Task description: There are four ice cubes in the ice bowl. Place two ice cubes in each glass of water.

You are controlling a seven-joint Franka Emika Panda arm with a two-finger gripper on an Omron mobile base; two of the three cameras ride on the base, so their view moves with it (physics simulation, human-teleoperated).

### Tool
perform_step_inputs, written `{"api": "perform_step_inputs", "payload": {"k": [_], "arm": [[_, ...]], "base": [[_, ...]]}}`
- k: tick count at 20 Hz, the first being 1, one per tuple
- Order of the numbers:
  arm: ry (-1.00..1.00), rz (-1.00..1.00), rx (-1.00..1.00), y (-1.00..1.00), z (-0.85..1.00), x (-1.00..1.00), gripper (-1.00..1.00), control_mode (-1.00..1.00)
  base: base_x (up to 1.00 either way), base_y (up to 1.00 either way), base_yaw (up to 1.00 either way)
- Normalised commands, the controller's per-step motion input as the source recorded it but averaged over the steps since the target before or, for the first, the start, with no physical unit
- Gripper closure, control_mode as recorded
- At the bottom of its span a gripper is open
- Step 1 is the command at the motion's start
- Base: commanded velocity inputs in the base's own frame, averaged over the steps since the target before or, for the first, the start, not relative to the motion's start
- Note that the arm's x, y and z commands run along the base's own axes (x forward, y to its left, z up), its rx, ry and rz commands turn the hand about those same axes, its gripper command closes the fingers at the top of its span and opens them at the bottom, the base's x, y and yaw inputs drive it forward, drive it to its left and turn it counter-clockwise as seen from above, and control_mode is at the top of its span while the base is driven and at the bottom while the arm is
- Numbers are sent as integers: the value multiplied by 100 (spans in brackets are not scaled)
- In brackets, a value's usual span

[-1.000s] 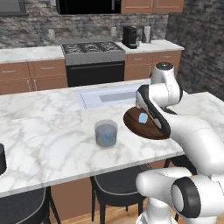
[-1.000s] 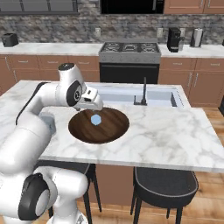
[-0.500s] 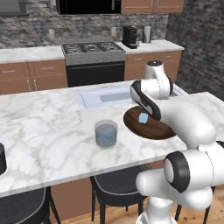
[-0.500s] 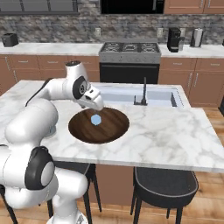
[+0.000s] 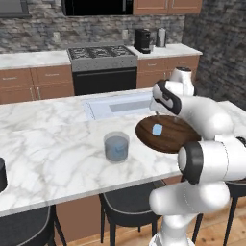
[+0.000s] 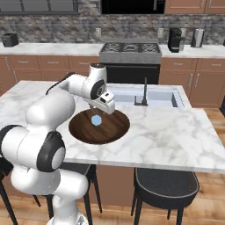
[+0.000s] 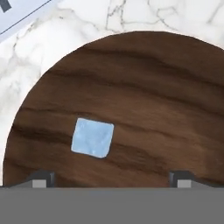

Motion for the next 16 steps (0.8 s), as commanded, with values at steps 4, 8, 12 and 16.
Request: {"api": "perform_step_inputs", "payload": {"k": [4,8,12,16], "arm": [[5,0,0,5,-39,60,-100,-100],[8,0,0,4,-34,46,-100,-100],[14,0,0,4,-32,9,-100,-100],[10,0,0,0,-26,-19,-100,-100]], "base": [[0,0,0],[0,0,0],[0,0,0],[0,0,0]]}}
